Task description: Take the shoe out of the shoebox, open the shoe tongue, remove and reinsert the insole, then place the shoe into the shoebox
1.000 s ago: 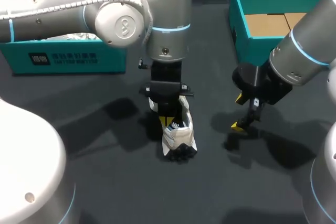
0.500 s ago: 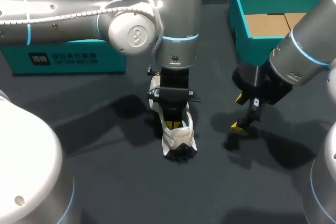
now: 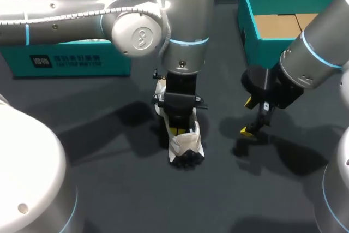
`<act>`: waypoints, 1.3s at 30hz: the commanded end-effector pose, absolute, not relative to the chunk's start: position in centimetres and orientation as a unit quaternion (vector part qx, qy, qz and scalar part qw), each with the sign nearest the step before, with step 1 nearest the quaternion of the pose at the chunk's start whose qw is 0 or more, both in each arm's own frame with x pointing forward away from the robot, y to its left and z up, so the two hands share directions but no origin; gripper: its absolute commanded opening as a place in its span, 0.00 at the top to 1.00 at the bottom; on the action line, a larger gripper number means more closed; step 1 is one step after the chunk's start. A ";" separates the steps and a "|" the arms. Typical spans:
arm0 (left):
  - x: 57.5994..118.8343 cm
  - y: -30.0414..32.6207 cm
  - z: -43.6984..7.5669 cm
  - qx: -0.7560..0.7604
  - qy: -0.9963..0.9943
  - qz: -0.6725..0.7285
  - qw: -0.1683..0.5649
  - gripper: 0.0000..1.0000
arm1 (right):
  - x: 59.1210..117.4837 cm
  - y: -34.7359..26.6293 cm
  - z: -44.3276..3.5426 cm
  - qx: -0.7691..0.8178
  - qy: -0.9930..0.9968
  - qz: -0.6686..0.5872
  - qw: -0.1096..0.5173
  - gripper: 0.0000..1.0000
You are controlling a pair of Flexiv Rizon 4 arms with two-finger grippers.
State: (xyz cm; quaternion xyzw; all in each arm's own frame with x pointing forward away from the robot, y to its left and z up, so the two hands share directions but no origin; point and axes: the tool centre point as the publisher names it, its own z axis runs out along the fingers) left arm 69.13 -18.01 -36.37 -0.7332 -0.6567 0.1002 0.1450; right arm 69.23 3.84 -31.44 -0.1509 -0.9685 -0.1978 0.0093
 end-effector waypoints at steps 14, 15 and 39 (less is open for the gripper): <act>70.6 -18.8 -38.1 -0.697 -0.704 0.093 0.097 1.00 | 69.0 3.8 -31.5 -0.151 -0.968 -0.198 0.007 0.00; 70.6 -18.7 -37.3 -0.698 -0.704 0.095 0.089 1.00 | 69.0 3.8 -31.5 -0.151 -0.968 -0.198 0.007 0.00; 69.3 -18.1 -40.9 -0.678 -0.731 0.013 0.079 1.00 | 69.0 3.8 -31.5 -0.151 -0.968 -0.198 0.007 0.00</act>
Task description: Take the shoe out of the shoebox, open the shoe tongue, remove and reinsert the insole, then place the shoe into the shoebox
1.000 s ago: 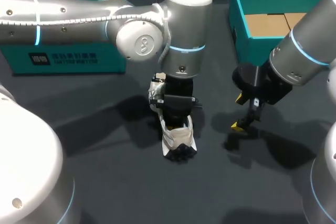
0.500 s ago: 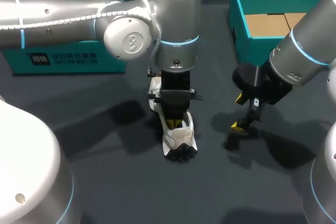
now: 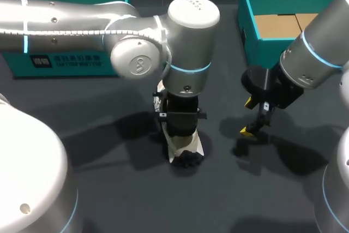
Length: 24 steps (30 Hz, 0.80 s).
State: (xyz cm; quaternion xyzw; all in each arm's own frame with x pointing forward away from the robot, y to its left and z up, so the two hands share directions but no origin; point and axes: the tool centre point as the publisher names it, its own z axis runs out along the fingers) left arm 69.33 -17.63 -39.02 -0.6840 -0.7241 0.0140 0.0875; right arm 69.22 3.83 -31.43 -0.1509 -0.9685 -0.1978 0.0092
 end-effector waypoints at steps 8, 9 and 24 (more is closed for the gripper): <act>70.3 -18.4 -37.1 -0.664 -0.744 0.066 0.021 1.00 | 69.0 3.8 -31.5 -0.151 -0.968 -0.198 0.007 0.00; 70.3 -18.3 -36.5 -0.668 -0.740 0.075 0.022 1.00 | 69.0 3.8 -31.5 -0.151 -0.968 -0.198 0.007 0.00; 69.5 -19.0 -41.1 -0.686 -0.723 0.012 0.082 1.00 | 69.0 3.8 -31.5 -0.151 -0.968 -0.198 0.007 0.00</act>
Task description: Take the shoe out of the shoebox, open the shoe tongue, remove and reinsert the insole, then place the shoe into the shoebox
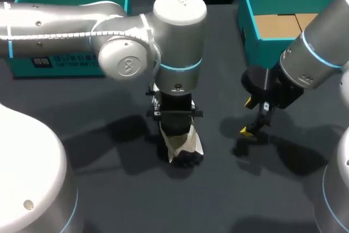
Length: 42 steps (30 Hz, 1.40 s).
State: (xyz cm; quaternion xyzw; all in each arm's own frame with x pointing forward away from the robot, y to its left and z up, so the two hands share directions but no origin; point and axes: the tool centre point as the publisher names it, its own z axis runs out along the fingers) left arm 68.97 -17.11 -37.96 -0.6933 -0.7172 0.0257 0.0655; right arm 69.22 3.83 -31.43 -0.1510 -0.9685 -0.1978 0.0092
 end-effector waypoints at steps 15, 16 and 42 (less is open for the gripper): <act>70.0 -19.1 -37.3 -0.666 -0.741 0.089 0.008 1.00 | 69.0 3.8 -31.5 -0.151 -0.968 -0.198 0.007 0.00; 69.6 -19.2 -37.1 -0.671 -0.735 0.096 0.015 1.00 | 69.0 3.8 -31.5 -0.151 -0.968 -0.198 0.007 0.00; 70.7 -18.8 -34.3 -0.647 -0.759 0.044 -0.052 1.00 | 69.0 3.8 -31.5 -0.151 -0.968 -0.198 0.007 0.00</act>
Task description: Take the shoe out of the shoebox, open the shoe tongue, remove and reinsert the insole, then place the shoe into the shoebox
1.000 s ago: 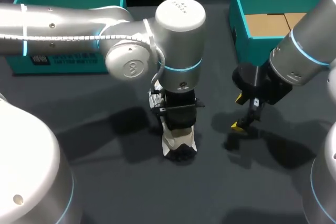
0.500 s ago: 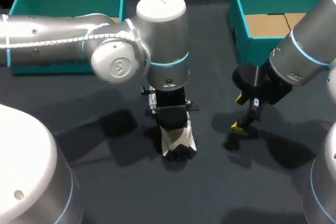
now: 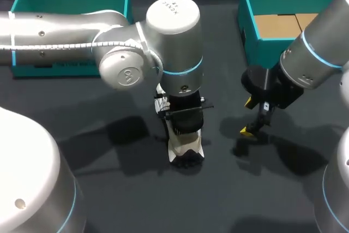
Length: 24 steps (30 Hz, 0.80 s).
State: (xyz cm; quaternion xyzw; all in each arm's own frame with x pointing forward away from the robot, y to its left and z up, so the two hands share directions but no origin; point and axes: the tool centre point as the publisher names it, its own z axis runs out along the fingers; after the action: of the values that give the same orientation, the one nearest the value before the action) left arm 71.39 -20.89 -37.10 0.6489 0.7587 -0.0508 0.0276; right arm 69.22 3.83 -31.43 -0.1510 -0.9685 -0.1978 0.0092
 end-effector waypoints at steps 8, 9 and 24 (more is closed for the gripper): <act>73.0 -18.5 -34.3 0.628 0.775 -0.023 0.069 1.00 | 69.0 3.8 -31.5 -0.151 -0.968 -0.198 0.007 0.00; 73.2 -18.5 -34.3 0.627 0.776 -0.022 0.069 1.00 | 69.0 3.8 -31.5 -0.151 -0.968 -0.198 0.007 0.00; 74.1 -18.8 -35.4 0.615 0.787 0.001 0.049 0.11 | 69.0 3.8 -31.5 -0.151 -0.968 -0.198 0.007 0.00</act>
State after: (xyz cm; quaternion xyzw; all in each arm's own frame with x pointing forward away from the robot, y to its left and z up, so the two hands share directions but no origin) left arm 73.59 -18.02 -34.79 0.6158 0.7860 -0.0033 0.0551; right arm 69.22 3.83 -31.43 -0.1510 -0.9685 -0.1978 0.0092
